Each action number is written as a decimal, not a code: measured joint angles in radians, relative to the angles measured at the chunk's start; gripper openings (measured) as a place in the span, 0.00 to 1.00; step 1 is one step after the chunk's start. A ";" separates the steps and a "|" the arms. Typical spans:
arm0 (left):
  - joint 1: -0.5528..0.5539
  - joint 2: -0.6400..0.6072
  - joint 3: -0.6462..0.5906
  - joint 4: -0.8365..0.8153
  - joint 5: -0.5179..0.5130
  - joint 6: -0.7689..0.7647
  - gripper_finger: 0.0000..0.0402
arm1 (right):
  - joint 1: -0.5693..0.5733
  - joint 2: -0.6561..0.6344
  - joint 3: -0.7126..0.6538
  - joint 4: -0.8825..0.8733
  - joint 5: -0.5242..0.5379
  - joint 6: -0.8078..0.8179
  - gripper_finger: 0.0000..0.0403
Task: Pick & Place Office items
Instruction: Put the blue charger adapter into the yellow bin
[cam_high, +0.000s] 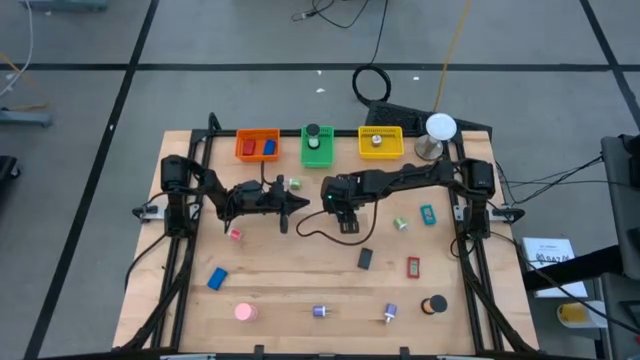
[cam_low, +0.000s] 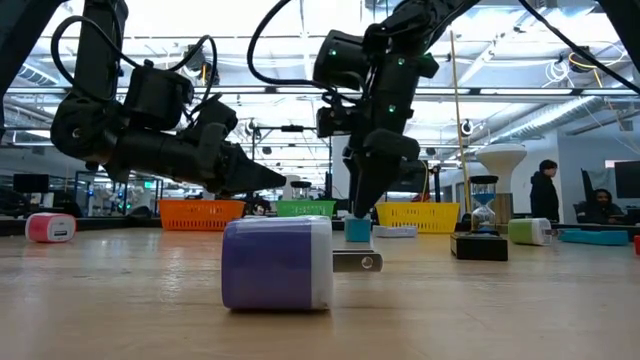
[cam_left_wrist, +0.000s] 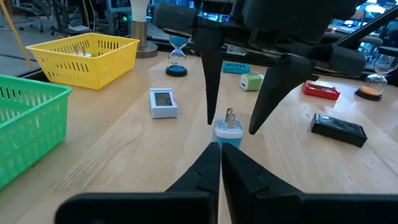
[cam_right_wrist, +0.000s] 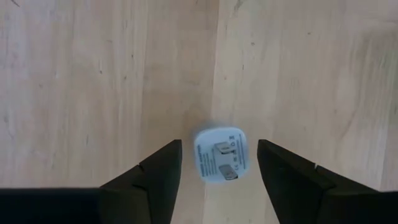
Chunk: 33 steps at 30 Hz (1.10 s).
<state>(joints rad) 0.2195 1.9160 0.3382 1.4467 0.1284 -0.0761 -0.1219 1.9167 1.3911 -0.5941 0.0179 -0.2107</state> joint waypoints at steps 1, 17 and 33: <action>0.000 0.000 0.000 0.000 0.000 0.000 0.02 | 0.000 0.000 0.000 0.000 -0.006 0.000 0.50; 0.000 0.000 0.000 -0.003 -0.001 -0.002 0.02 | 0.000 0.043 -0.003 0.004 -0.018 0.007 0.41; -0.001 0.001 0.000 -0.008 -0.001 0.001 0.04 | -0.037 -0.008 -0.002 -0.016 -0.020 0.056 0.30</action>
<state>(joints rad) 0.2184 1.9167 0.3382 1.4391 0.1276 -0.0754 -0.1588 1.9085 1.3888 -0.6105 -0.0023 -0.1547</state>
